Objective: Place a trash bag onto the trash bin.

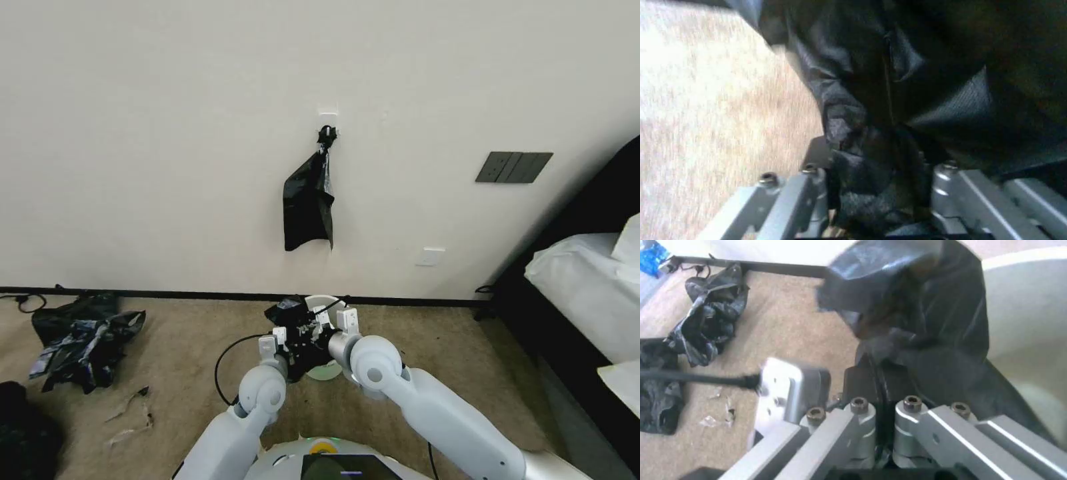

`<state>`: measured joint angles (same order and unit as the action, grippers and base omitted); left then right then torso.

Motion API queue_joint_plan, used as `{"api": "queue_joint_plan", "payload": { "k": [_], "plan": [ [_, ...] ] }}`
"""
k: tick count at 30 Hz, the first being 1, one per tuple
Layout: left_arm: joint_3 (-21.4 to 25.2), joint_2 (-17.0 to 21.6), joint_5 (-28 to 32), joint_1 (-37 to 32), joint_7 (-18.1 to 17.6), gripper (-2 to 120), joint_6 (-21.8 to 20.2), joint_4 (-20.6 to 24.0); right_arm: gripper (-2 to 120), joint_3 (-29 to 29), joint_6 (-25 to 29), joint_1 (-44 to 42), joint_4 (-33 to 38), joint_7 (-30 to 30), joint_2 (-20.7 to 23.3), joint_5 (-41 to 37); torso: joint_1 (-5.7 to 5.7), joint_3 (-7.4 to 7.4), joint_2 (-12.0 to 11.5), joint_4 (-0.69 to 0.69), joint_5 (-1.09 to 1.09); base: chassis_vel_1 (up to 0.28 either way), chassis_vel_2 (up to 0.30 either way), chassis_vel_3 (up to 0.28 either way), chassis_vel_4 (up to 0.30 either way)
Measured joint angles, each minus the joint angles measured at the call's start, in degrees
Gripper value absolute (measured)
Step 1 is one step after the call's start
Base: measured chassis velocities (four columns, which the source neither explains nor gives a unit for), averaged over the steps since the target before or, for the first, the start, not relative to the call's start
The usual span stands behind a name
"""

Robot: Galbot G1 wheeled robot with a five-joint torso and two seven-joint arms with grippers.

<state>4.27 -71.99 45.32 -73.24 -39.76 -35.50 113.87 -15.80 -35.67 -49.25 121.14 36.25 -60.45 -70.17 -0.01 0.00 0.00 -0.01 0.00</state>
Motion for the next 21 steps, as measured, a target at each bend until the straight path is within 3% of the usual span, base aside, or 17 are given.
{"api": "queue_joint_plan", "payload": {
  "k": [3,8,13,21],
  "plan": [
    [0.03,-0.06,2.34,0.12,-1.61,13,-0.23,-0.05,0,0.12,0.04,0.00,0.19,-0.01,0.19,-0.05,0.00,0.00,0.00,0.00,-0.01,0.000,0.000,0.000,0.000],
    [0.41,-0.22,5.51,0.23,-3.72,1,0.03,0.34,0,0.32,0.11,-0.09,0.50,-0.01,0.56,-0.06,0.01,0.00,0.00,0.00,-0.02,0.000,0.000,0.000,0.000],
    [1.36,-0.27,6.06,-0.07,-3.98,1,1.76,0.44,0,0.88,0.16,-0.69,0.98,-0.01,0.76,-0.08,0.00,0.00,0.00,0.01,-0.02,0.000,0.000,0.000,0.000],
    [4.62,-0.07,6.67,-1.84,-3.24,1,9.10,0.95,0,5.38,0.37,-4.60,4.29,0.18,3.18,-0.84,0.00,0.00,0.00,0.01,0.00,0.000,0.000,0.000,0.000]
  ]
}}
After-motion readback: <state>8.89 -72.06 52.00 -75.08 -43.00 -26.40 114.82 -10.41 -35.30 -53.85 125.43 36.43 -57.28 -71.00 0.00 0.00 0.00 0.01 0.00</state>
